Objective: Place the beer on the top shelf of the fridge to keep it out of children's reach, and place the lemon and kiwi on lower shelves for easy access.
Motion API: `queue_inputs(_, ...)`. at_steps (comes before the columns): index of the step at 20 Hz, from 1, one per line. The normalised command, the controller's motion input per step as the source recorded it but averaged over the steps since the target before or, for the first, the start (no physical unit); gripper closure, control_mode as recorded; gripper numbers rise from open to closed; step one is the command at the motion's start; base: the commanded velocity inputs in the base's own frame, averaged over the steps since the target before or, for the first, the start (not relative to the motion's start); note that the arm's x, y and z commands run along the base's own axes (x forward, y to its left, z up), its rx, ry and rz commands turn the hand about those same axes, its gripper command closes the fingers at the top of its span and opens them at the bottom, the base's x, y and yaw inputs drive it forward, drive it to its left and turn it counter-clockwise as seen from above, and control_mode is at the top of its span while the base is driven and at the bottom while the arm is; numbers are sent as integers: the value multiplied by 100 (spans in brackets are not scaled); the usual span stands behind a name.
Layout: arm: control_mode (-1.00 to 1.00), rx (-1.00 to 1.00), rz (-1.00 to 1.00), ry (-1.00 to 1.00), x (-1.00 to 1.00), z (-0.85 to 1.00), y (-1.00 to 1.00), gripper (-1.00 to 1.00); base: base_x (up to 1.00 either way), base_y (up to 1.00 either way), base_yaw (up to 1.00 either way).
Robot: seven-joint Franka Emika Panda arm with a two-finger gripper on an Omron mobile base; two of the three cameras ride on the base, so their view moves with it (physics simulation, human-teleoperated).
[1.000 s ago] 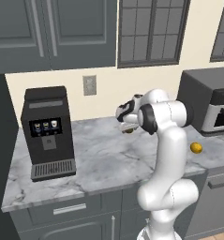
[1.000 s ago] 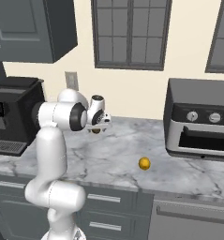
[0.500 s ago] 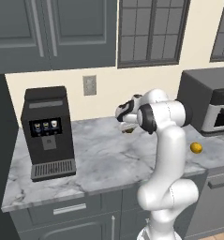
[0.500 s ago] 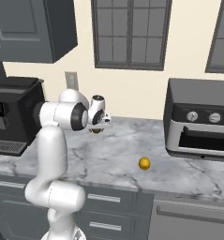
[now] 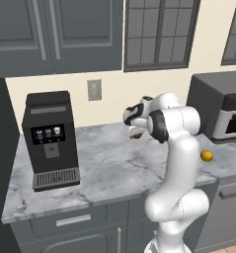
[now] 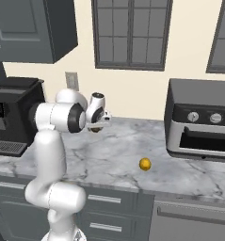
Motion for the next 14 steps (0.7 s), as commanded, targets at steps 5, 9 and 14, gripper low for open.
queue_inputs(5,-100,1,20,-47,-98,74,0,100,0,0,0)
queue_inputs(9,-100,6,20,-50,-100,87,0,100,0,0,0)
queue_inputs(14,-100,4,19,-41,-100,98,0,100,0,0,0)
